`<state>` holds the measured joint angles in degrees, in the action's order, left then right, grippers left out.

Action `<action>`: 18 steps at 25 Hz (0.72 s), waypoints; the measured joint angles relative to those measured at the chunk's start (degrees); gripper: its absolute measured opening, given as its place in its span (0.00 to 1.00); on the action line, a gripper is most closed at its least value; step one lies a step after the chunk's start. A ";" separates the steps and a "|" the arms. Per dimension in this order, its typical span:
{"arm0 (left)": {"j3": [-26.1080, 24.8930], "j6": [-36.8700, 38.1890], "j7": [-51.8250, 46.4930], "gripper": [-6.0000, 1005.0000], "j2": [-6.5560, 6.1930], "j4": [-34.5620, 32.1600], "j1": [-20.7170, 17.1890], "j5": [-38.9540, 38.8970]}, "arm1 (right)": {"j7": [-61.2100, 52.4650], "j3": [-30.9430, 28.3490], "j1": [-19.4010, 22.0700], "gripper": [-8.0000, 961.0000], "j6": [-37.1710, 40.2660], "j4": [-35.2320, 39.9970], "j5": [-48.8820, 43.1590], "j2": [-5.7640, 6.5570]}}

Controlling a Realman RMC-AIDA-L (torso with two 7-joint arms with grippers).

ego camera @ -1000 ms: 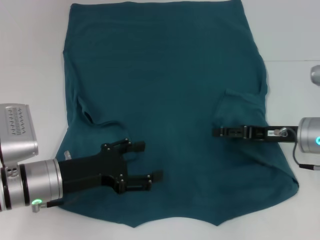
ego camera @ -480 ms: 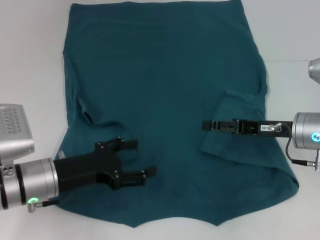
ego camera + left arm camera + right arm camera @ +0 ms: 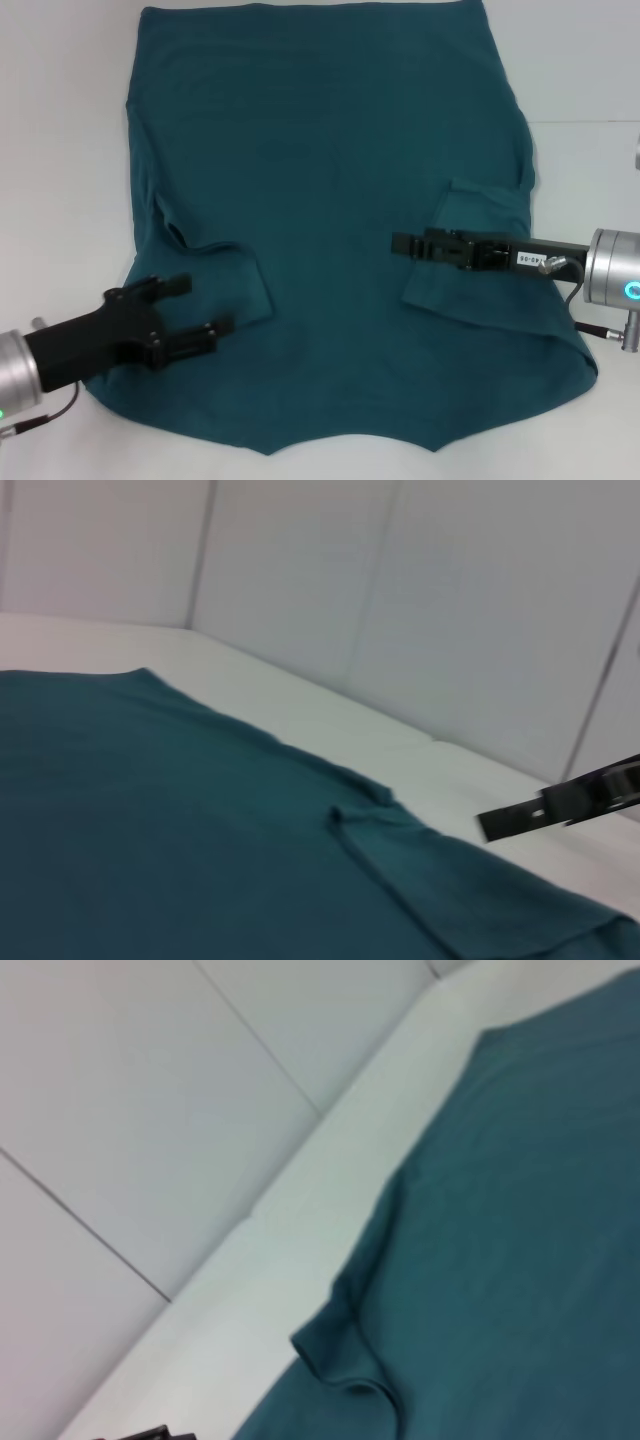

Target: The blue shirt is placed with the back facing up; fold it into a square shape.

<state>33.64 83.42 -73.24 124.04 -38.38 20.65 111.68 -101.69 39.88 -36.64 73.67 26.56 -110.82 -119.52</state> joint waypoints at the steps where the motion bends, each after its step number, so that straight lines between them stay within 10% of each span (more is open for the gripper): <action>1: -0.45 0.07 -0.21 0.92 0.03 -0.43 -0.66 0.09 | 1.01 0.13 0.07 0.94 0.17 -0.39 0.42 0.00; 18: -4.59 1.35 -2.14 0.92 0.24 -6.74 -8.52 3.69 | 3.53 -0.33 -0.51 0.94 -1.34 -2.88 0.71 -0.20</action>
<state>29.06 84.77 -75.38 124.28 -45.12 12.14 115.37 -98.15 39.55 -37.15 72.32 23.68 -110.11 -119.72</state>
